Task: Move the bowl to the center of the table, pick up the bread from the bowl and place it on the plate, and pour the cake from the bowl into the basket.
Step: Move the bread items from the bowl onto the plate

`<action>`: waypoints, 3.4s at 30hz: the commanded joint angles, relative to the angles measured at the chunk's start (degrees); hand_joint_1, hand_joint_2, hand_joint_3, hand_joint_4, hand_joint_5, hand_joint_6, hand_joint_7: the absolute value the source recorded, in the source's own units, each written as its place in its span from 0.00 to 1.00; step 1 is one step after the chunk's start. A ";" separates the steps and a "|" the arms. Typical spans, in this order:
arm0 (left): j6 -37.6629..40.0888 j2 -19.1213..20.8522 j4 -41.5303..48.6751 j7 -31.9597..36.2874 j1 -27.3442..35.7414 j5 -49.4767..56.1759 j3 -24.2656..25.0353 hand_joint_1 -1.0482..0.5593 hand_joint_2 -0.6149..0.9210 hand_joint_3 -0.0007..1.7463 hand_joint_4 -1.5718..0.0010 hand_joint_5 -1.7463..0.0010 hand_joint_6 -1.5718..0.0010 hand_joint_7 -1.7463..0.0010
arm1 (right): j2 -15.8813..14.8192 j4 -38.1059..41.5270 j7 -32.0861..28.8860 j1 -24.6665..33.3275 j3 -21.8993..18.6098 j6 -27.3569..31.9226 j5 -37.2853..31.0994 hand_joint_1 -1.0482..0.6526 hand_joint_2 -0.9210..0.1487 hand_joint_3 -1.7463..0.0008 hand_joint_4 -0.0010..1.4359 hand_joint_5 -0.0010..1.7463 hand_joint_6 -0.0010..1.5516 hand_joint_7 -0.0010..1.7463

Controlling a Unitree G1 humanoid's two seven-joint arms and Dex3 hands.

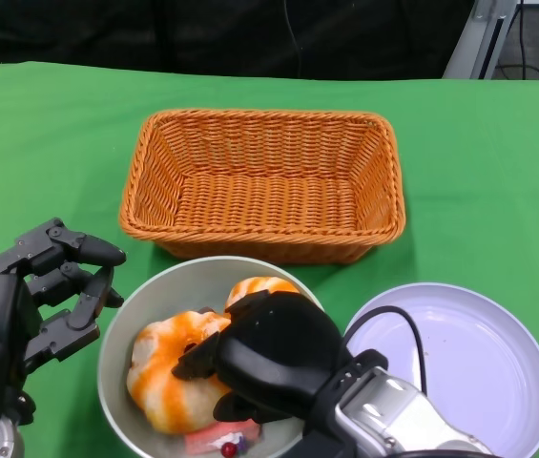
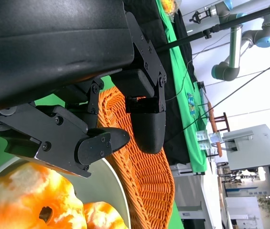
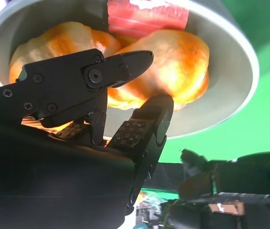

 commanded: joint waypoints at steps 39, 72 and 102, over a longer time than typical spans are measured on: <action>-0.44 0.34 -0.39 0.09 0.68 0.05 -0.11 0.61 0.83 0.41 0.54 0.21 0.49 0.41 | 2.37 0.85 6.78 1.66 7.67 8.88 -18.34 0.27 0.00 0.87 0.17 0.79 0.35 0.01; -0.64 1.31 1.74 -2.53 -0.64 -2.25 0.30 0.56 0.82 0.39 0.55 0.18 0.50 0.38 | 2.78 -12.49 13.43 3.34 4.38 9.36 -20.94 0.22 0.00 0.87 0.41 0.71 0.46 0.02; -1.71 1.23 1.86 -1.35 -0.36 0.76 0.14 0.52 0.81 0.37 0.58 0.20 0.51 0.37 | 5.06 -4.60 14.75 0.89 4.39 10.14 -21.56 0.23 0.00 0.94 0.28 0.62 0.28 0.01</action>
